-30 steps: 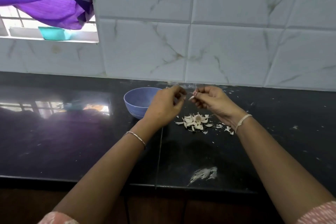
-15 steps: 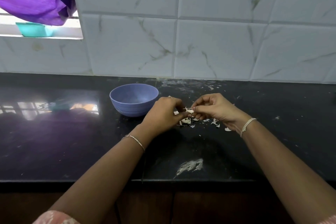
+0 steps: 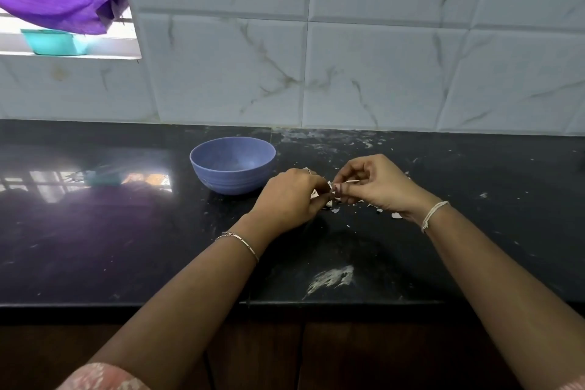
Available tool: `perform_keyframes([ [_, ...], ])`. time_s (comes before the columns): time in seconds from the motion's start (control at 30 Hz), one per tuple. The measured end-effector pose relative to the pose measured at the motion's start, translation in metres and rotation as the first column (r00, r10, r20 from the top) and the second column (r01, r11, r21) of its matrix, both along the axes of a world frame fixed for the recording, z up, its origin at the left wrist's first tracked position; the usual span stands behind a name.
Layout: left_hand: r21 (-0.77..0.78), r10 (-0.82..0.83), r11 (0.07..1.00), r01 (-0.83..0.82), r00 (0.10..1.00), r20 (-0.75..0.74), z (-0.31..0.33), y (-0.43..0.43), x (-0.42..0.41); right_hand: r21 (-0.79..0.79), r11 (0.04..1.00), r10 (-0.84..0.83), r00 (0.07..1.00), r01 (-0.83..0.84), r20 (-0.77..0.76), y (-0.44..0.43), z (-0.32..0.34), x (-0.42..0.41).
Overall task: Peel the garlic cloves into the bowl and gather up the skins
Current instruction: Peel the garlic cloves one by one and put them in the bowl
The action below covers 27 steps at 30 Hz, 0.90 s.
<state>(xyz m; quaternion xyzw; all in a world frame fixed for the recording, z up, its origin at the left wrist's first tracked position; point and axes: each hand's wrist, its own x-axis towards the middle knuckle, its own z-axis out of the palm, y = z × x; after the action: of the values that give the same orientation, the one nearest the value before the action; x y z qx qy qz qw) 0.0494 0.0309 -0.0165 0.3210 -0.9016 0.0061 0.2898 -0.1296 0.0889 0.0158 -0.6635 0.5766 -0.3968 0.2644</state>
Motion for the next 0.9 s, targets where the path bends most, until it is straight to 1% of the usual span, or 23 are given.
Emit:
perform_keyframes([
  [0.07, -0.018, 0.037, 0.999, -0.036, 0.999, 0.037, 0.000, -0.002, 0.000, 0.027, 1.000, 0.008, 0.999, -0.007, -0.037, 0.000, 0.010, -0.009],
  [0.13, -0.028, 0.065, 0.998, -0.064, 0.998, 0.027, 0.001, -0.006, 0.000, 0.036, 0.999, 0.017, 0.999, -0.015, -0.049, 0.003, 0.028, -0.021],
  [0.27, 0.000, 0.117, 0.993, -0.117, 0.993, -0.021, 0.000, -0.010, 0.000, -0.047, 0.997, 0.056, 0.998, -0.058, -0.040, 0.012, 0.068, -0.030],
  [0.33, 0.017, 0.136, 0.991, -0.135, 0.990, -0.036, -0.001, -0.010, 0.000, -0.097, 0.993, 0.064, 0.995, -0.071, -0.071, 0.013, 0.075, -0.023],
  [0.37, 0.022, 0.142, 0.990, -0.141, 0.989, -0.044, 0.000, -0.009, 0.000, -0.104, 0.992, 0.054, 0.991, -0.068, -0.125, 0.011, 0.071, -0.018],
  [0.4, 0.021, 0.147, 0.989, -0.146, 0.988, -0.051, 0.000, -0.008, 0.000, -0.093, 0.994, 0.038, 0.976, -0.059, -0.215, 0.008, 0.060, -0.012],
  [0.47, 0.021, 0.157, 0.987, -0.156, 0.986, -0.058, 0.000, -0.007, -0.001, -0.015, 0.999, 0.026, 0.895, -0.036, -0.445, 0.002, 0.019, -0.003],
  [0.5, 0.024, 0.162, 0.987, -0.161, 0.985, -0.057, -0.001, -0.007, 0.000, 0.021, 0.999, 0.040, 0.855, -0.034, -0.516, 0.003, 0.001, 0.003],
  [0.53, 0.024, 0.164, 0.986, -0.163, 0.985, -0.054, -0.002, -0.007, 0.000, 0.035, 0.999, 0.044, 0.839, -0.030, -0.542, 0.003, -0.009, 0.004],
  [0.6, 0.028, 0.163, 0.986, -0.162, 0.986, -0.045, -0.003, -0.008, -0.001, -0.006, 1.000, 0.013, 0.849, -0.019, -0.529, 0.002, -0.006, -0.002],
  [0.7, 0.046, 0.156, 0.987, -0.153, 0.986, -0.065, -0.002, -0.010, -0.002, -0.074, 0.997, -0.029, 0.922, 0.000, -0.385, 0.005, 0.016, -0.008],
  [0.73, 0.048, 0.157, 0.987, -0.154, 0.985, -0.072, -0.002, -0.010, -0.002, -0.075, 0.997, -0.025, 0.927, -0.004, -0.374, 0.005, 0.014, -0.008],
  [0.83, 0.051, 0.166, 0.985, -0.163, 0.983, -0.072, -0.002, -0.010, -0.002, 0.039, 0.997, 0.072, 0.856, -0.061, -0.511, 0.007, -0.015, -0.001],
  [0.9, 0.046, 0.165, 0.986, -0.162, 0.984, -0.071, -0.003, -0.011, -0.003, 0.058, 0.996, 0.086, 0.843, -0.065, -0.531, 0.004, -0.011, -0.005],
])
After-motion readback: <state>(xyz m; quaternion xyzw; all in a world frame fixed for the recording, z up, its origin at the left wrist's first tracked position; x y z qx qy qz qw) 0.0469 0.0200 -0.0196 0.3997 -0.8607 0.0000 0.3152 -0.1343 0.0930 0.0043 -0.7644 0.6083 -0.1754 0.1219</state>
